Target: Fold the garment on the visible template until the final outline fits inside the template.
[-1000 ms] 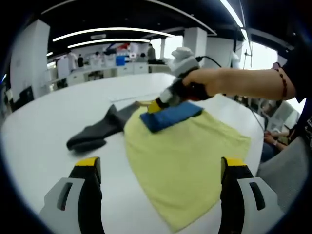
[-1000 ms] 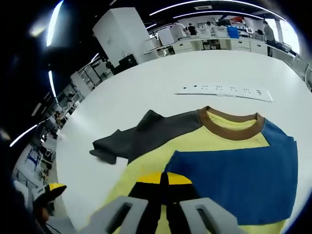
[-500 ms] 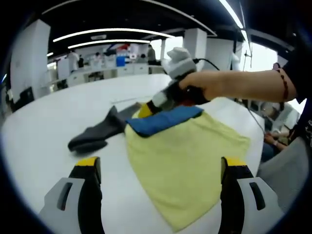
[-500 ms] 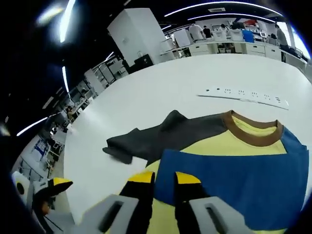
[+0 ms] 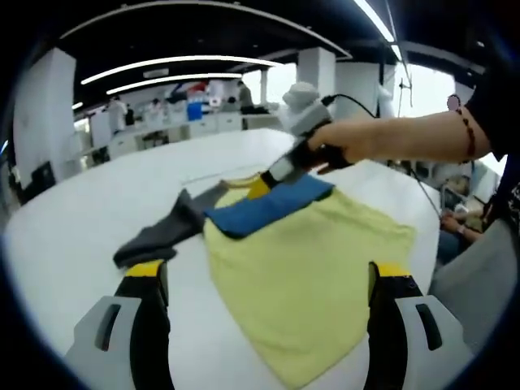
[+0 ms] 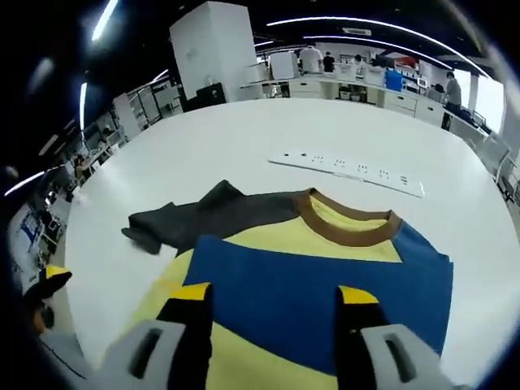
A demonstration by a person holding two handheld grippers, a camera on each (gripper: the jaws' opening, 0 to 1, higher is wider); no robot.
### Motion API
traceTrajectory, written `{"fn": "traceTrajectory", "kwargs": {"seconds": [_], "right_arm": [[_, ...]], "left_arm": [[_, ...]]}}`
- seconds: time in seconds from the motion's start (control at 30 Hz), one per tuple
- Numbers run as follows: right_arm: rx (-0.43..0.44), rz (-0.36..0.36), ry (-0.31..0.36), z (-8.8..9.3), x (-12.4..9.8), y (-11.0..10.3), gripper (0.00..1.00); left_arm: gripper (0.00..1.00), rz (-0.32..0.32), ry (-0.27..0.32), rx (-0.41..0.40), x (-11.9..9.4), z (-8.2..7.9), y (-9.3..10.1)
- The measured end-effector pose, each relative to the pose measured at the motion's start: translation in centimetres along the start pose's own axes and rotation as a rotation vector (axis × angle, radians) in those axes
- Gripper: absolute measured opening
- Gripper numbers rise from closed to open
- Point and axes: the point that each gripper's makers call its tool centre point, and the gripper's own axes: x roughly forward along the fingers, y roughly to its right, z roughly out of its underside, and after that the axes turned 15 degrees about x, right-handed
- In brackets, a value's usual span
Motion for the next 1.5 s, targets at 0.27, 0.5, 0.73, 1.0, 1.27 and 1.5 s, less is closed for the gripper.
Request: {"fn": "traceTrajectory", "kwargs": {"seconds": [0.27,0.5,0.73,1.0,1.27,1.5], "right_arm": [[-0.025,0.028,0.034,-0.4,-1.9,2.8,0.67],[0.005,0.056,0.04,0.3,-3.9,5.8,0.66],[0.03,0.102,0.042,1.2,-5.7,9.3,0.64],[0.039,0.122,0.033,2.1,-7.0,12.1,0.61],[0.048,0.135,0.057,2.9,-8.3,14.6,0.49],[0.042,0.137,0.032,4.3,-9.0,16.1,0.33]], "left_arm": [[0.99,0.006,-0.002,0.016,0.0,-0.6,0.3],[0.99,0.008,0.001,0.031,-0.1,-1.3,0.6],[0.99,-0.015,0.009,0.053,-0.6,-2.2,0.7],[0.99,-0.013,0.0,0.057,-0.7,-2.2,0.7],[0.99,-0.017,-0.006,0.053,-1.0,-2.2,0.9],[0.99,-0.02,-0.011,0.048,-1.2,-2.2,1.0]]}}
